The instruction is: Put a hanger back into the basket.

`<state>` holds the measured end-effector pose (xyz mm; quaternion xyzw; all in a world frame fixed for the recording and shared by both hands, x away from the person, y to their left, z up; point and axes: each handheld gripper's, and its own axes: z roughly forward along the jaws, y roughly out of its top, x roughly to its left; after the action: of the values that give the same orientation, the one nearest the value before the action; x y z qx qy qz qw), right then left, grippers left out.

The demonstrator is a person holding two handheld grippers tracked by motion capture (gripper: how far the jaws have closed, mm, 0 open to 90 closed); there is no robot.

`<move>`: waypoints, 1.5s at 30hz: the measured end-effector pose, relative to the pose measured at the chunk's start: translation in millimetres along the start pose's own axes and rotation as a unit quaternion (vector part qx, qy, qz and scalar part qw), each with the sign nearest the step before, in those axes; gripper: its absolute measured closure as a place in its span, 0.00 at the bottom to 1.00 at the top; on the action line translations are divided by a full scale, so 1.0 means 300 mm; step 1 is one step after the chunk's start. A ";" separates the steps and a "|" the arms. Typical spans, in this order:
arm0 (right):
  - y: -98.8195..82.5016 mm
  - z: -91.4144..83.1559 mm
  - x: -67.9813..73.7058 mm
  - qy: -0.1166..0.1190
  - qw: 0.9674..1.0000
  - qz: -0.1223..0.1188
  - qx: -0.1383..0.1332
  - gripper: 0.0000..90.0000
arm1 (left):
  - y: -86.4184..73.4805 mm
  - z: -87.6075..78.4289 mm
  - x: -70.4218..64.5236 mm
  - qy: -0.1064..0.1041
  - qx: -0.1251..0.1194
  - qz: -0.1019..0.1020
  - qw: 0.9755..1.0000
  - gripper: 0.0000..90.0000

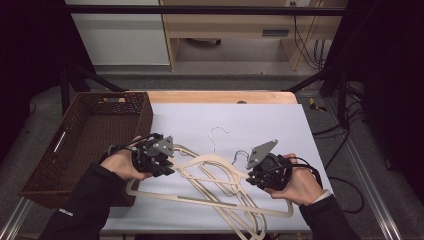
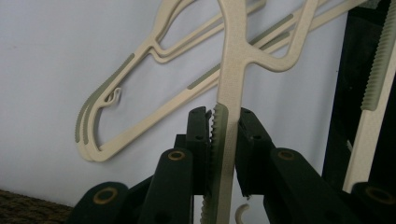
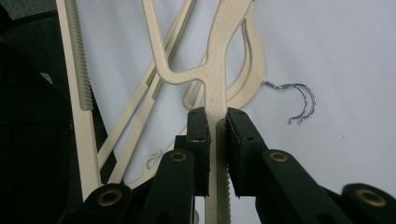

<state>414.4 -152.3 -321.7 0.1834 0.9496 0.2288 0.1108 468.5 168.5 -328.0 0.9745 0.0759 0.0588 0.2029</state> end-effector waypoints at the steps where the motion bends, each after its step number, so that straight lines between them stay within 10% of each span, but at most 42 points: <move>1: 0.001 0.001 -0.001 0.000 1.000 -0.003 0.001 0.89 | 0.000 -0.001 -0.001 0.001 0.002 0.001 1.000 0.86; 45: -0.020 0.036 -0.030 -0.019 0.999 -0.025 -0.011 0.86 | -0.001 -0.028 -0.039 -0.015 -0.019 -0.023 0.999 0.88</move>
<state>423.9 -156.5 -332.8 0.1623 0.9491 0.2326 0.1367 455.8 170.1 -321.4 0.9691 0.0938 0.0410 0.2243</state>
